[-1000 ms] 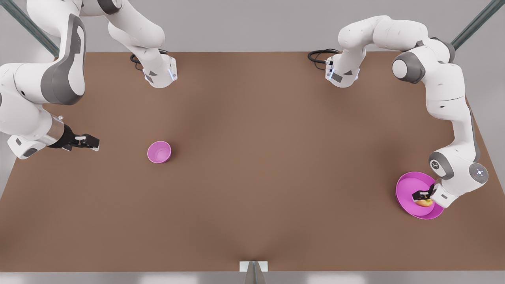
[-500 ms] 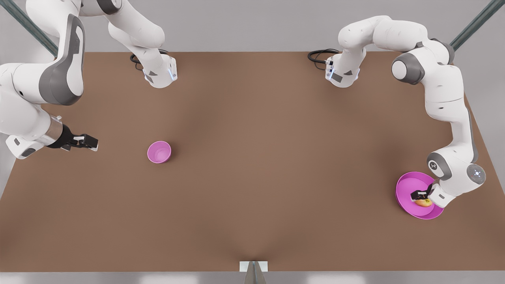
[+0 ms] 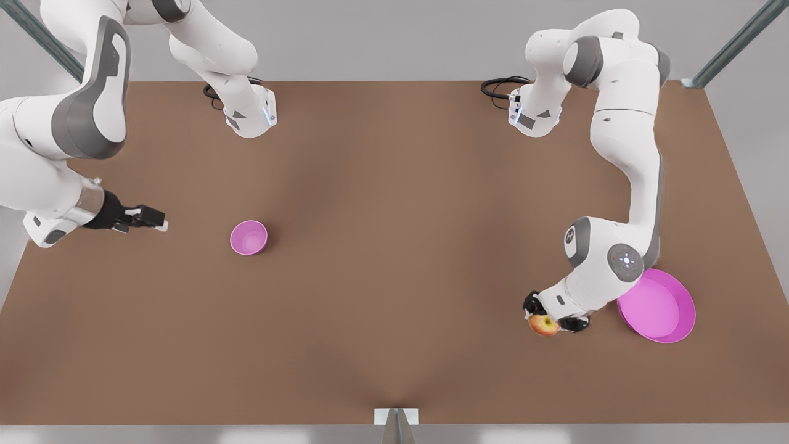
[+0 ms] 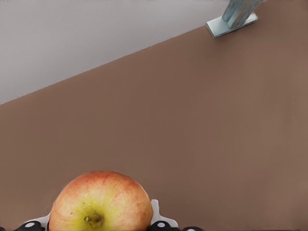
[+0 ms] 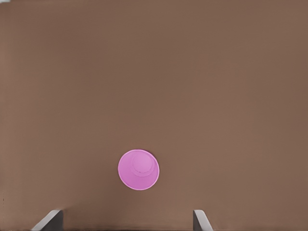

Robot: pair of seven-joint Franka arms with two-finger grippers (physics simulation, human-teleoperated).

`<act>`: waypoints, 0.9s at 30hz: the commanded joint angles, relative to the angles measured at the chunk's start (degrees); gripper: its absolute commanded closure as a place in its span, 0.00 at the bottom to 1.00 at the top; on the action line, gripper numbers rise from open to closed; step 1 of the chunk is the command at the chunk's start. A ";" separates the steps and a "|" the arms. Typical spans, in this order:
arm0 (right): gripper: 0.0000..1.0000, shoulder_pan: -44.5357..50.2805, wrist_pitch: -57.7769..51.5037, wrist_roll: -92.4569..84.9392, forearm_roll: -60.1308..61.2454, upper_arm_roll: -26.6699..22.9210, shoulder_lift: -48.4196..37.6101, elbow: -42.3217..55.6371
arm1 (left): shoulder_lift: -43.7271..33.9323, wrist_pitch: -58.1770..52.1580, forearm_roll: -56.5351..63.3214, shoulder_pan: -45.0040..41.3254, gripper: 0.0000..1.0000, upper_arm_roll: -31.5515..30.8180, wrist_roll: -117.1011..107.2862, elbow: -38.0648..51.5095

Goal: Use the left arm to pick up the apple from the plate, transfer it to the gripper of the right arm, and then use the right arm to place it into the bowl

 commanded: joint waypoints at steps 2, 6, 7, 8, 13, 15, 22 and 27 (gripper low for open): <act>0.00 -0.92 -2.65 10.23 21.46 0.14 0.83 -0.25 | -0.71 -7.97 -4.55 -0.09 0.23 -6.21 -16.17 0.12; 0.00 -1.09 -1.69 3.73 40.54 0.58 10.41 0.37 | -0.27 -4.63 -22.11 -0.80 0.23 -14.48 -0.54 0.03; 0.00 -0.92 -0.72 2.95 41.67 0.58 11.29 0.19 | 0.52 -4.54 -32.66 -1.15 0.23 -14.48 10.01 -0.05; 0.00 -0.83 0.51 -1.71 44.57 0.67 13.83 0.10 | 1.93 -4.45 -43.01 -1.67 0.23 -14.74 20.19 -0.14; 0.00 3.04 11.05 -19.02 52.58 0.75 19.91 -0.34 | 6.94 -0.85 -75.83 -7.48 0.25 -14.74 51.85 -0.76; 0.00 3.39 16.85 -24.74 56.09 1.98 20.35 -3.32 | 8.78 -0.85 -83.65 -8.97 0.25 -15.36 62.22 -0.67; 0.00 5.85 28.37 -24.04 56.36 6.38 21.75 -6.66 | 18.10 -0.50 -89.37 -10.64 0.30 -19.49 74.72 7.33; 0.00 4.27 29.34 -24.22 57.59 7.35 13.06 -18.79 | 18.80 -0.32 -91.65 -11.43 0.30 -19.84 78.58 8.30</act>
